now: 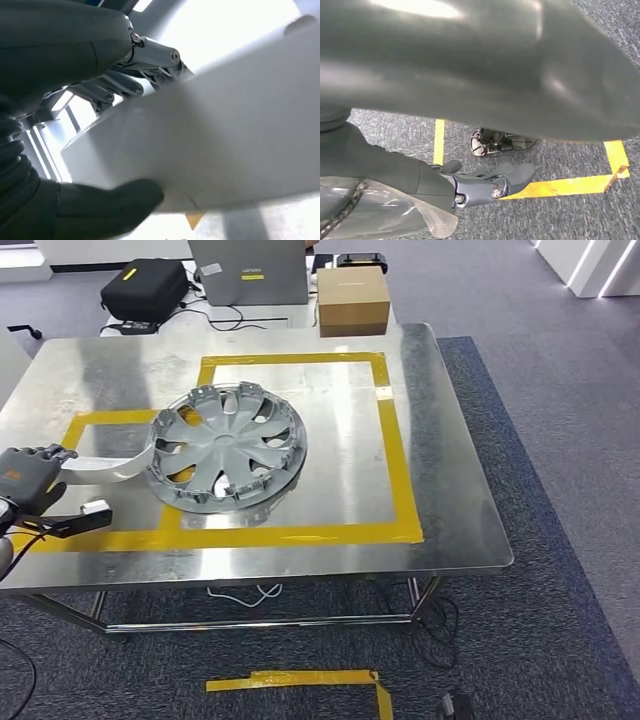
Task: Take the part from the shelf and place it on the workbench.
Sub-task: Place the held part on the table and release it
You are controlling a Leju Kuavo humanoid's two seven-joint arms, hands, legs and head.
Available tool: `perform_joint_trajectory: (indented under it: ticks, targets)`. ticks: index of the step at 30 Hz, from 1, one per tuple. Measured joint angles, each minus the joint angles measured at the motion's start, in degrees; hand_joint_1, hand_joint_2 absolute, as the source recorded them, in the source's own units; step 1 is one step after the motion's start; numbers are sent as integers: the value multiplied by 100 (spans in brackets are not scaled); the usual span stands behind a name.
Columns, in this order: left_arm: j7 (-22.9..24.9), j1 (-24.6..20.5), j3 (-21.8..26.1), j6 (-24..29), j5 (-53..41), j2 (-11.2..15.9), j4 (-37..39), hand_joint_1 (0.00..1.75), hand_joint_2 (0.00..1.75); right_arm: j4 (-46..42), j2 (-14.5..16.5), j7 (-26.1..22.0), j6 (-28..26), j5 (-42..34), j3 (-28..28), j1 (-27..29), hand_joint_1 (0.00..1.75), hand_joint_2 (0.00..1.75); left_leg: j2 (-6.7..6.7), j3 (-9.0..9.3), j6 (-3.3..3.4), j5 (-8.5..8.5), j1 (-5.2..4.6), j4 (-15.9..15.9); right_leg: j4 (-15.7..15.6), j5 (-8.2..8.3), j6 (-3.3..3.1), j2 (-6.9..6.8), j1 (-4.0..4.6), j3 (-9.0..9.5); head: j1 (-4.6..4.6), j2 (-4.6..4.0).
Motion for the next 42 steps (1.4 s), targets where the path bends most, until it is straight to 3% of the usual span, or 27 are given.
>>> perform_joint_trajectory:
  ticks: [1, 2, 3, 5, 6, 8, 10, 12, 15, 16, 17, 18, 20, 22, 24, 26, 27, 29, 31, 32, 34, 36, 40, 42]
  targets:
    - [-4, 35, 5, 21, -1, 3, -3, 0, 175, 0, 1, 1, 0, 0, 8, 7, 0, 0, 0, -106, -15, -66, 4, 260, 3, 0, 0, -1, 0, -1, 1, 0]
    - [-8, 67, 11, 30, -3, 7, -7, 0, 175, 0, 1, 1, 0, 0, 15, 14, 0, 0, 0, -117, -23, -18, 10, 306, 9, 0, 1, -1, 0, -2, -1, 0]
    - [-9, 90, 22, 35, -4, 14, -11, 0, 175, 0, 1, 1, 1, 0, 21, 18, 0, 0, 1, -10, -26, 142, 19, 100, 18, -2, 4, 0, -2, -1, -1, 0]
    - [-9, 96, 54, 42, -5, 31, -25, 0, 175, 0, 1, 1, 2, 0, 26, 20, 0, 0, 5, 373, -21, 513, 33, -678, 55, -19, 31, 3, 12, -13, -2, 0]
    - [-9, 91, 68, 46, -4, 35, -34, 0, 175, 0, 1, 1, 2, 0, 26, 18, 0, 0, 3, 522, -3, 613, 31, -1000, 80, -29, 55, 5, 25, -33, 2, 0]
    - [-9, 98, 82, 53, -4, 38, -50, 0, 175, 0, 1, 1, 2, 0, 28, 19, 0, 0, -5, 603, 53, 617, 9, -1229, 108, -29, 112, 5, 42, -78, 4, 0]
    - [-9, 115, 85, 56, -8, 38, -61, 0, 87, 0, 1, 1, 2, 0, 31, 27, 0, 0, -6, 584, 131, 637, 11, -1257, 128, -45, 171, 4, 33, -117, 6, 0]
    - [-17, 107, 86, 46, -29, 35, -80, 0, 0, 0, 1, 1, 1, 0, 32, 32, 0, 0, 1, 581, 211, 669, 27, -1285, 403, -242, 228, 4, 24, -266, 22, 0]
    - [-15, 100, 85, 24, -107, 13, -113, 0, 0, 0, 1, -7, 2, -9, 37, 47, 0, 0, 5, 549, 268, 686, 25, -1289, 1467, -745, 281, 4, 10, -772, 33, 0]
    - [0, 101, 84, 22, -139, 1, -116, 0, 0, 0, 1, -13, 4, -15, 40, 56, 0, 0, 5, 542, 272, 688, 22, -1288, 1686, -793, 287, 4, 9, -873, 31, 0]
    - [14, 99, 83, 23, -174, -10, -117, 0, 0, 0, 1, -21, 7, -21, 43, 63, 0, 0, 4, 539, 274, 690, 20, -1287, 1676, -725, 283, 4, 9, -864, 33, 0]
    - [26, 95, 83, 25, -202, -19, -118, 0, 0, 0, 1, -30, 10, -26, 46, 65, 0, 0, 3, 542, 273, 691, 18, -1286, 1444, -564, 269, 4, 9, -742, 32, 0]
    - [30, 74, 83, 34, -231, -27, -128, 0, 0, 0, 1, -43, 12, -33, 48, 56, 0, 0, 1, 546, 254, 689, 6, -1279, 663, -206, 217, 4, 19, -336, 33, 0]
    - [28, 49, 83, 40, -247, -28, -140, 0, 0, 0, 1, -49, 15, -40, 51, 44, 0, 0, -1, 523, 198, 700, -12, -1268, 182, -91, 168, 5, 31, -75, 28, 0]
    - [26, 37, 83, 40, -269, -27, -148, 0, 0, 0, 1, -48, 19, -48, 59, 49, 0, 0, -2, 502, 130, 722, -17, -1272, 100, -98, 128, 9, 30, -34, 24, 0]
    - [-4, 32, 87, 40, -252, -21, -152, 0, 0, 0, 2, -48, 25, -54, 67, 55, 0, 0, -1, 459, 73, 625, -6, -1165, 65, -62, 67, 8, 7, -25, 15, 0]
    - [-39, 28, 92, 41, -222, -16, -153, 0, 0, 0, 2, -49, 31, -59, 69, 52, 0, 0, -1, 372, 47, 485, -1, -951, 46, -47, 37, 5, -5, -17, 8, 0]
    - [-134, 37, 102, 44, -160, -11, -154, 0, 0, 0, 2, -46, 59, -66, 74, 50, 0, 0, -1, 69, 3, 118, 8, -234, 45, -37, 9, 2, -7, -15, -3, 0]
    - [-203, 80, 110, 47, -120, -8, -158, 0, 0, 0, 3, -34, 96, -60, 93, 54, 0, 0, -1, -142, -17, -38, 11, 272, 63, -30, 3, 0, -2, -21, -3, 0]
    - [-226, 98, 115, 48, -103, -2, -165, 0, 0, 0, 3, -28, 107, -54, 107, 56, 0, 0, -1, -114, -17, 36, 13, 236, 79, -27, 2, 1, -1, -26, -3, 0]
    - [-256, 109, 136, 51, -75, 24, -196, 0, 0, 0, 3, -21, 115, -40, 130, 53, 0, 0, 0, 209, 1, 394, 17, -404, 115, -37, 15, 9, 1, -37, -4, 0]
    - [-280, 96, 155, 45, -55, 53, -227, 0, 0, 0, 3, -16, 119, -30, 145, 40, 0, 0, -2, 505, 39, 618, 1, -1021, 168, -49, 54, 20, 26, -77, -3, 0]
    - [-296, 104, 182, 9, -43, 78, -249, 0, 0, 0, 0, 1, 125, -14, 175, 31, 0, 0, 2, 504, 173, 677, -6, -1181, 228, -77, 174, 24, 37, -185, -1, 0]
    - [-289, 101, 188, -9, -43, 75, -257, 0, 0, 0, -2, 4, 124, -13, 178, 28, 0, 0, 14, 450, 263, 747, 17, -1209, 564, -396, 238, 20, 30, -332, 16, 0]
